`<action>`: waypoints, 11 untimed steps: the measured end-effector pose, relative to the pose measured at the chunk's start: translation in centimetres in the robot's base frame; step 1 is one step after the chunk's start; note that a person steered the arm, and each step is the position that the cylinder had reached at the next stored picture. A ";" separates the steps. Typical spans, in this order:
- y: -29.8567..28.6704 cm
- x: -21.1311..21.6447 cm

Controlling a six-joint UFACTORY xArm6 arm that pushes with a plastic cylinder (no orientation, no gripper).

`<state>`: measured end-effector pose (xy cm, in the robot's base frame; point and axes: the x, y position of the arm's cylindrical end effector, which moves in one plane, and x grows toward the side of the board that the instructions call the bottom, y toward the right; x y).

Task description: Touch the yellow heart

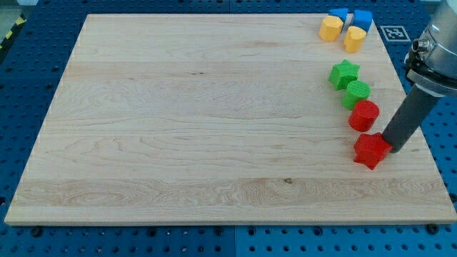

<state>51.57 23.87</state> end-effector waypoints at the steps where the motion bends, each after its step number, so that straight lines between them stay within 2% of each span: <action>1: 1.3 -1.7; 2: 1.5 -5.0; 4: 1.5 -14.5; 8: -0.3 -19.7; 10: 2.0 -20.0; 11: 3.5 -21.8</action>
